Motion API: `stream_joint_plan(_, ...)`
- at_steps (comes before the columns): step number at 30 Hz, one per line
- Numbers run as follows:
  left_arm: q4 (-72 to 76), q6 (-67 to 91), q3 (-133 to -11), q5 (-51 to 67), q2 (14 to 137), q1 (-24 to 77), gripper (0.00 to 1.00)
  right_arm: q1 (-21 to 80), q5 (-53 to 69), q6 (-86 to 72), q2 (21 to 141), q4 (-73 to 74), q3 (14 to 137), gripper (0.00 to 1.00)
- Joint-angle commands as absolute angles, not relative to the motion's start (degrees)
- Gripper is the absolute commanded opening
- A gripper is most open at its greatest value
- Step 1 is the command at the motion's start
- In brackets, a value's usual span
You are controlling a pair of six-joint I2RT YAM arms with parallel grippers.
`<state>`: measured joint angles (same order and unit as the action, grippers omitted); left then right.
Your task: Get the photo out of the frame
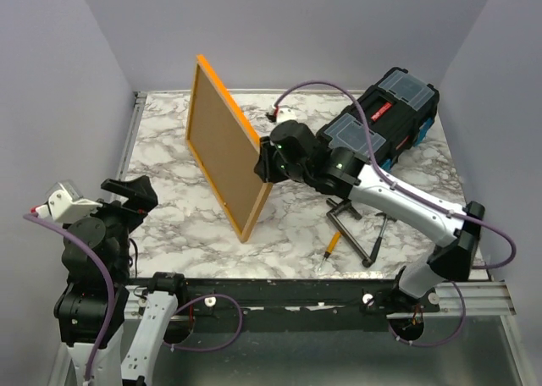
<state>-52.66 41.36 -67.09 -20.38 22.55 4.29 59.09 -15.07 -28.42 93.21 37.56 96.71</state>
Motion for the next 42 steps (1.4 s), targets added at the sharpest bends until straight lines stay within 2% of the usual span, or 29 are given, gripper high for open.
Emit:
stream_joint_plan(1, -50.6, 41.0, -65.1, -15.1, 24.0, 4.2, 0.97, 57.7, -14.4, -36.2, 83.1, 28.8, 83.7, 0.01)
stream_joint_plan(7, -48.1, 41.1, -61.8, -9.4, 25.8, 4.2, 0.97, 57.0, -20.3, -40.1, 70.8, 19.0, 61.0, 0.01)
stream_joint_plan(13, -46.0, 41.6, -58.2, -4.0, 28.1, 4.2, 0.96, 56.7, -19.3, -46.0, 65.9, 8.8, 43.9, 0.01)
stream_joint_plan(26, -43.7, 45.2, -51.7, -0.1, 27.7, 4.3, 0.96, 56.6, -17.9, -55.4, 65.5, 3.2, 28.7, 0.01)
stream_joint_plan(33, -41.3, 47.2, -48.2, 3.8, 28.0, 4.3, 0.95, 56.6, -15.8, -57.4, 69.4, -2.1, 21.9, 0.01)
stream_joint_plan(36, -40.8, 47.3, -47.8, 4.1, 28.4, 4.2, 0.95, 56.7, -14.7, -56.9, 70.7, -4.1, 20.3, 0.05)
stream_joint_plan(42, -40.4, 47.4, -47.0, 4.4, 28.6, 4.2, 0.96, 56.6, -11.3, -56.6, 75.7, -8.2, 18.4, 0.22)
